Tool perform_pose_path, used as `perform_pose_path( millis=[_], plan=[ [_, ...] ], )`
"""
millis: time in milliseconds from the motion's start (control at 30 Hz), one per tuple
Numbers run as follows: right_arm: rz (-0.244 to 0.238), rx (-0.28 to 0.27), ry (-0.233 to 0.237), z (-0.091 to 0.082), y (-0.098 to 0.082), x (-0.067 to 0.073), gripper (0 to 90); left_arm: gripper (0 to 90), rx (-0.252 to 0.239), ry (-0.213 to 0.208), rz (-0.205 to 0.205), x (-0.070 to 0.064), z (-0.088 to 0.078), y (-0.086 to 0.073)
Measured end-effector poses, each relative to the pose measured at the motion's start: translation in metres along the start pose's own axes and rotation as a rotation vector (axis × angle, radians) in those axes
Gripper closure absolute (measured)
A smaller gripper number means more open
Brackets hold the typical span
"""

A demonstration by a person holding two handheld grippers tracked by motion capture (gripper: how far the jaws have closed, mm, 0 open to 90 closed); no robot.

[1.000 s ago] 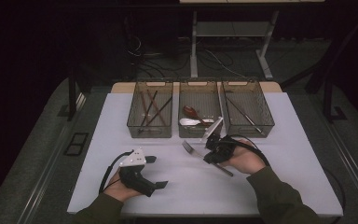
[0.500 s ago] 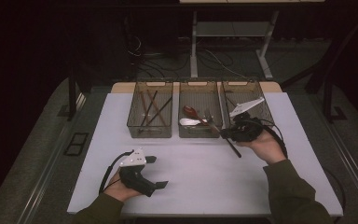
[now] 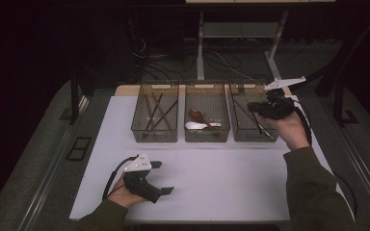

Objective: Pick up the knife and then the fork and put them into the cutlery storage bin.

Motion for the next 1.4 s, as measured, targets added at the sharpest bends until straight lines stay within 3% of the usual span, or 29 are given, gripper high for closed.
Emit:
perform_pose_path(
  millis=[200, 367, 433, 500, 667, 733, 800, 867, 1033, 1200, 1400],
  plan=[
    [0.077, -0.039, -0.098, 0.009, -0.004, -0.042, 85.0, 0.0, 0.001, -0.001, -0.001, 0.0, 0.0, 0.0],
    [0.133, -0.005, -0.115, 0.024, -0.016, -0.064, 84.9, 0.0, 0.006, -0.001, -0.002, 0.001, 0.0, -0.001],
    [0.148, 0.03, -0.106, 0.032, -0.022, -0.067, 84.9, 0.0, 0.002, 0.0, -0.006, 0.001, 0.0, 0.0],
    [0.131, 0.075, -0.128, 0.039, -0.03, -0.068, 84.9, 0.0, -0.003, 0.0, -0.005, 0.001, 0.0, 0.0],
    [0.148, 0.156, -0.108, 0.054, -0.045, -0.069, 84.8, 0.0, 0.006, 0.003, -0.006, 0.001, 0.0, -0.001],
    [0.131, 0.198, -0.128, 0.059, -0.051, -0.069, 84.3, 0.0, 0.005, 0.005, -0.004, 0.001, 0.0, -0.001],
    [0.146, 0.225, -0.12, 0.062, -0.056, -0.069, 79.5, 0.0, 0.007, 0.006, -0.006, 0.0, 0.001, -0.001],
    [0.136, 0.201, -0.137, 0.06, -0.057, -0.069, 72.2, 0.0, 0.001, 0.007, -0.011, 0.0, 0.001, -0.001],
    [0.178, 0.121, -0.063, 0.047, -0.057, -0.066, 63.5, 0.0, 0.004, 0.007, -0.009, 0.0, 0.001, -0.001],
    [0.161, 0.034, -0.019, 0.03, -0.054, -0.056, 50.7, 0.0, 0.01, 0.01, -0.003, -0.001, -0.001, -0.002],
    [0.15, -0.048, -0.038, 0.016, -0.052, -0.045, 35.5, 0.0, 0.004, 0.006, -0.004, -0.001, 0.0, -0.001]
  ],
)
Point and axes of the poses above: each handheld gripper's, and its own axes: z roughly forward along the jaws, y roughly out of its top, x roughly to its left, the point moved 4 cm from there along z, roughly forward along the jaws, and after that the axes turned 1 degree about y, right-handed, at the moved point
